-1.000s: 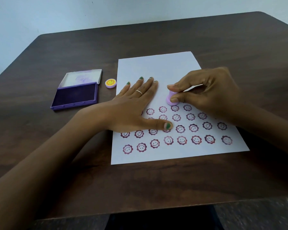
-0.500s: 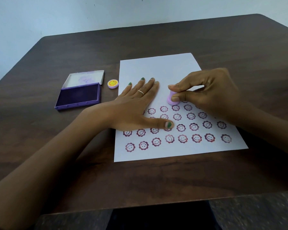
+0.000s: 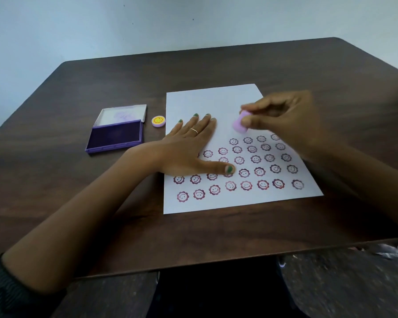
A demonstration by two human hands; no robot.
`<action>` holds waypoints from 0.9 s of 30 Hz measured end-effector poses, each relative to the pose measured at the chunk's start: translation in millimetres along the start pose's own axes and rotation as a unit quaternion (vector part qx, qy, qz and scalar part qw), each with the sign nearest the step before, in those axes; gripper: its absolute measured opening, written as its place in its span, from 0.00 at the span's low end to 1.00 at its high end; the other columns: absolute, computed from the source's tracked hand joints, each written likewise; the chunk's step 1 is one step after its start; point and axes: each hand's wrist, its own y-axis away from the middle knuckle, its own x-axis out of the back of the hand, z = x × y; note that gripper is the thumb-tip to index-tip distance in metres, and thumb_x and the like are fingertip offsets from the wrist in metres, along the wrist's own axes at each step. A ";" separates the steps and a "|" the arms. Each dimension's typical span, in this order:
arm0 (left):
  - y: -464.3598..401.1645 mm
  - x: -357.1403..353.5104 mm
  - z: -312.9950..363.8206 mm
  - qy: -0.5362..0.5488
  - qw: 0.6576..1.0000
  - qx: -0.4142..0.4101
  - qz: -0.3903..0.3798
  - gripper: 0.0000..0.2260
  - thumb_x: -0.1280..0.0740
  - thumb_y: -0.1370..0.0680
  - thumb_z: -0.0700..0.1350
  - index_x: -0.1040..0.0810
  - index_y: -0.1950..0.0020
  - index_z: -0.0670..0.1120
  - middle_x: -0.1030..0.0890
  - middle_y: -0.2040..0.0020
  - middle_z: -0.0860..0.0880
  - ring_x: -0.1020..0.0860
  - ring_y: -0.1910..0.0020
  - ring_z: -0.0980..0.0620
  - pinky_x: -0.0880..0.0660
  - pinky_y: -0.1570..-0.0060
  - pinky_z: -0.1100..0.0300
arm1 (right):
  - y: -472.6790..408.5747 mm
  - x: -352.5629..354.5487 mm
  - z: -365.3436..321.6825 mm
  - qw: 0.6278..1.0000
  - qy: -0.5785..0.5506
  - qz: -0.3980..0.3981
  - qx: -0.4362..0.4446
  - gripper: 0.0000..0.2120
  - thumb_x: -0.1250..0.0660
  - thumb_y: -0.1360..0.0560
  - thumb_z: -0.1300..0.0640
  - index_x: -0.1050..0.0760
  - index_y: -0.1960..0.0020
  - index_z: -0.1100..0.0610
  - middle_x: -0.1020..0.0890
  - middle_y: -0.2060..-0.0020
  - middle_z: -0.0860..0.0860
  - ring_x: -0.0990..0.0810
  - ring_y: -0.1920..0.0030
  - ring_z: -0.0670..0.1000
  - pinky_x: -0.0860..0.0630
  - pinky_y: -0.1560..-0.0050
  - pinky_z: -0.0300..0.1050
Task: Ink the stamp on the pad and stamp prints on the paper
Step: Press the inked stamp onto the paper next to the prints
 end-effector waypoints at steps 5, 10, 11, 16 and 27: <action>0.6 0.4 -0.6 0.007 1.000 -0.005 0.003 0.50 0.48 0.36 0.72 0.67 0.25 0.49 0.66 0.23 0.51 0.68 0.26 0.52 0.66 0.27 0.53 | -2.1 12.9 2.8 0.962 -0.239 0.092 -0.090 0.23 0.25 0.42 0.56 0.22 0.50 0.66 0.14 0.61 0.51 0.16 0.54 0.54 0.20 0.52 0.41; 0.5 -0.1 -1.3 0.007 1.000 -0.008 0.013 0.50 0.49 0.36 0.72 0.67 0.25 0.48 0.65 0.23 0.50 0.66 0.25 0.52 0.65 0.29 0.56 | -4.1 10.0 -2.2 0.943 -0.293 0.097 -0.127 0.15 0.28 0.38 0.61 0.22 0.52 0.63 0.14 0.65 0.50 0.16 0.57 0.49 0.21 0.54 0.38; 0.3 -0.2 -1.7 0.006 1.000 -0.009 0.014 0.50 0.49 0.36 0.72 0.67 0.25 0.48 0.65 0.23 0.50 0.66 0.25 0.52 0.65 0.29 0.56 | -5.4 8.5 -4.1 0.939 -0.300 0.098 -0.133 0.14 0.29 0.36 0.61 0.22 0.51 0.64 0.14 0.65 0.50 0.16 0.57 0.49 0.20 0.55 0.37; 1.9 7.5 -4.9 0.026 0.998 -0.014 0.050 0.48 0.47 0.35 0.71 0.63 0.24 0.48 0.61 0.22 0.50 0.62 0.24 0.53 0.64 0.29 0.58 | -22.7 -6.6 -18.5 0.913 -0.370 0.104 -0.133 0.07 0.32 0.30 0.66 0.23 0.52 0.65 0.14 0.65 0.52 0.15 0.57 0.51 0.20 0.57 0.38; 12.1 35.3 -48.6 0.039 0.963 0.053 0.261 0.34 0.39 0.25 0.62 0.42 0.24 0.48 0.39 0.24 0.51 0.43 0.25 0.53 0.58 0.27 0.57 | -86.0 -64.0 -47.2 0.876 -0.462 0.068 -0.118 0.09 0.31 0.31 0.68 0.22 0.51 0.67 0.16 0.58 0.57 0.15 0.57 0.53 0.18 0.55 0.43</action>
